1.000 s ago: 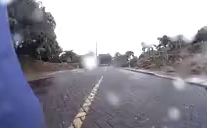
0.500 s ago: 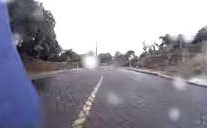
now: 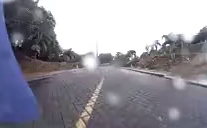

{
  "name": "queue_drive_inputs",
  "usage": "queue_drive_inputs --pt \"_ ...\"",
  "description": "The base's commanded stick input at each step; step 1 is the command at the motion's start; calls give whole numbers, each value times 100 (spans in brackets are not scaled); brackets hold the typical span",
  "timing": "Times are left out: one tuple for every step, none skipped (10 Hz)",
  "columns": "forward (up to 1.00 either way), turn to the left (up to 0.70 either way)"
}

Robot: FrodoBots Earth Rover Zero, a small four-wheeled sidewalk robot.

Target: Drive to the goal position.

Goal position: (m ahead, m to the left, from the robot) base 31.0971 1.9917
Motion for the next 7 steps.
queue_drive_inputs --pt "100 0" --pt "100 0" --pt "100 0" --pt "100 0" --pt "100 0" --pt "100 0" --pt "100 0"
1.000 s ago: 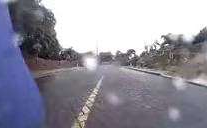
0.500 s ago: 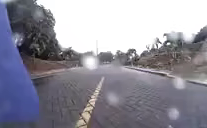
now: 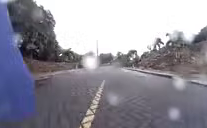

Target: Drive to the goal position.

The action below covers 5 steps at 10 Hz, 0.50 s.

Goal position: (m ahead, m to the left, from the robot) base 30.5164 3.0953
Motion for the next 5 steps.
queue_drive_inputs --pt "100 0" --pt "100 0" --pt "100 0" --pt "100 0" --pt "100 0"
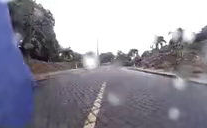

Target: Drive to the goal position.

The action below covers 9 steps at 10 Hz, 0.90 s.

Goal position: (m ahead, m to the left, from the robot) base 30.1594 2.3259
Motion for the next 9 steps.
queue_drive_inputs --pt "100 0" --pt "100 0" --pt "100 0" --pt "100 0" --pt "100 0" --pt "100 0" --pt "100 0" --pt "100 0" --pt "100 0"
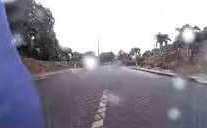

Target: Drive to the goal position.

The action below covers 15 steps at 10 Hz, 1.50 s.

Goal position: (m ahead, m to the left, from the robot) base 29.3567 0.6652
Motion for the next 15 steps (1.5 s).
queue_drive_inputs --pt "100 0" --pt "100 0" --pt "100 0" --pt "100 0" --pt "100 0" --pt "100 0" --pt "100 0" --pt "100 0" --pt "100 0" --pt "100 0" --pt "100 0" --pt "100 0" --pt "100 0" --pt "100 0" --pt "100 0"
